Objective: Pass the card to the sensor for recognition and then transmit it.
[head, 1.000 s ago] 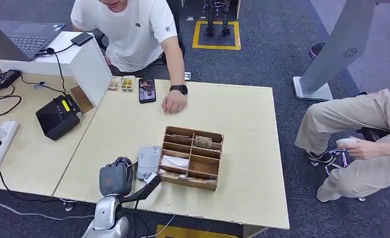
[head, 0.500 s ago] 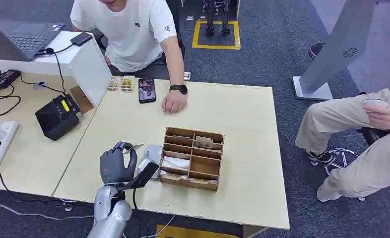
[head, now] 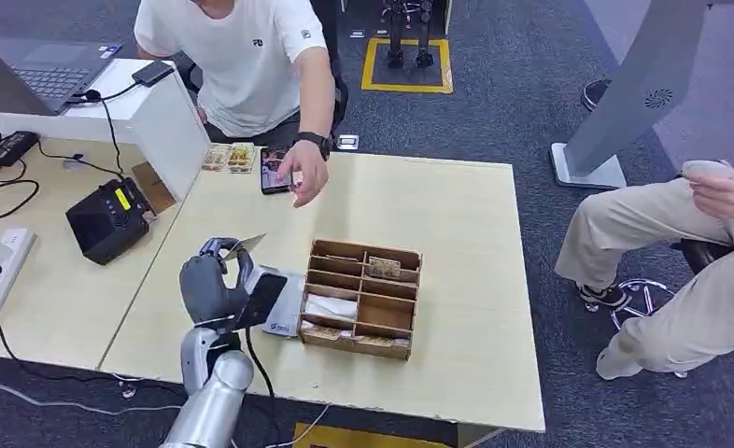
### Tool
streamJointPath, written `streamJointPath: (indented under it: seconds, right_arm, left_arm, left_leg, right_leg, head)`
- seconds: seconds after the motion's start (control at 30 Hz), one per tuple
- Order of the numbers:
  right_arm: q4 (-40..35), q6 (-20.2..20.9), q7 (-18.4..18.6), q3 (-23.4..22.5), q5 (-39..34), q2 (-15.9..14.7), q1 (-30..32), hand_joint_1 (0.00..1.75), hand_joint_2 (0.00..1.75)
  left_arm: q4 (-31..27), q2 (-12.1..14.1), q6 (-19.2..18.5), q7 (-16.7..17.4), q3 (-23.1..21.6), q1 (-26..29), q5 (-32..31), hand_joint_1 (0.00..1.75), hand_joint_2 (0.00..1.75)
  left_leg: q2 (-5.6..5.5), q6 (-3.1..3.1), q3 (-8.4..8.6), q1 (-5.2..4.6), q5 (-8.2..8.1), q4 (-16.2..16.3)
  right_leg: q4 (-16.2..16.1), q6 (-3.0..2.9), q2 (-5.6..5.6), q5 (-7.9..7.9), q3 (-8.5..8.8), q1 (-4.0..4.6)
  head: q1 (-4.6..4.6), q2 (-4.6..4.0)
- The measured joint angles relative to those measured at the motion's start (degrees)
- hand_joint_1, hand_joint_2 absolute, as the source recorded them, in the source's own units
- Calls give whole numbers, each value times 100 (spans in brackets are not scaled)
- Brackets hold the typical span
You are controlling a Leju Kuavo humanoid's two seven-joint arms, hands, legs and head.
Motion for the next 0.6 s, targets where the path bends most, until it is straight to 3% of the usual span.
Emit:
streamJointPath:
  seconds: [0.27,0.6]
  right_arm:
    - [22,0,-5,0,94,0,-4,0,175]
    - [44,0,-7,0,245,0,-15,0,175]
  left_arm:
    - [22,151,-13,468,-549,-381,630,175,175]
    - [592,391,-131,822,-1114,-1417,1784,175,175]
  left_leg:
    - [-1,0,0,0,1,1]
    - [-6,2,-2,0,3,1]
  right_leg:
    - [0,0,-1,1,0,0]
    - [1,0,-4,1,1,0]
  head:
    - [-2,0]
    - [0,0]
